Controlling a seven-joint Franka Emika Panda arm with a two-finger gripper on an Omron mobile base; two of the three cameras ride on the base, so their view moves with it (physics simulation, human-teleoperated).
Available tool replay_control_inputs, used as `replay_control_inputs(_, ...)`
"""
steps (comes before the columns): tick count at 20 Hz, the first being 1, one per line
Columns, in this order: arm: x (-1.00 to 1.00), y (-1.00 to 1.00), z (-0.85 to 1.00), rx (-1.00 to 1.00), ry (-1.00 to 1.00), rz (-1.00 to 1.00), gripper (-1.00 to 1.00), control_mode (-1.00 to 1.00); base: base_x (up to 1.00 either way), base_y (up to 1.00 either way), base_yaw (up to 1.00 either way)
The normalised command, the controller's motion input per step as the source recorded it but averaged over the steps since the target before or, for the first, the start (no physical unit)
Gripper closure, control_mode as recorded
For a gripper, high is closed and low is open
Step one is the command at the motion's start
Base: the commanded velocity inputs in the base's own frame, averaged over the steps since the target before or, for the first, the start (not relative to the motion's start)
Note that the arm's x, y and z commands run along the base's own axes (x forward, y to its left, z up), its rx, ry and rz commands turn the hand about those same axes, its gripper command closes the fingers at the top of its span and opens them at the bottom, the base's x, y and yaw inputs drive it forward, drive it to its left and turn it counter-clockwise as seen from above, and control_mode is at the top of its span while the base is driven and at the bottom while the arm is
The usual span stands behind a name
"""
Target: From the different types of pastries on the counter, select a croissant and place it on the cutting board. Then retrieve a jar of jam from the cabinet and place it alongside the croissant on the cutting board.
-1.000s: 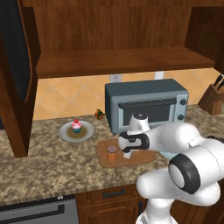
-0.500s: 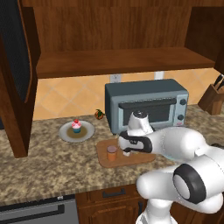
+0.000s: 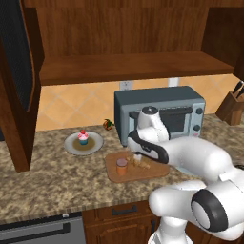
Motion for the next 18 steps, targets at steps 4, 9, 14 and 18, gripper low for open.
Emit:
replay_control_inputs(4, -0.08, -0.03, 0.55, 0.0, 0.21, 0.0, -1.0, -1.0, 0.0, 0.0, 0.0)
replay_control_inputs(9, -0.41, -0.61, 0.33, 0.0, 0.11, 0.0, -1.0, -1.0, 0.0, 0.0, 0.0)
replay_control_inputs(14, -0.73, -1.0, -0.01, 0.0, 0.0, 0.03, -1.0, -1.0, 0.0, 0.0, 0.0)
replay_control_inputs(18, -0.93, -1.0, 0.0, 0.0, -0.07, 0.08, -1.0, -1.0, 0.0, 0.0, 0.0)
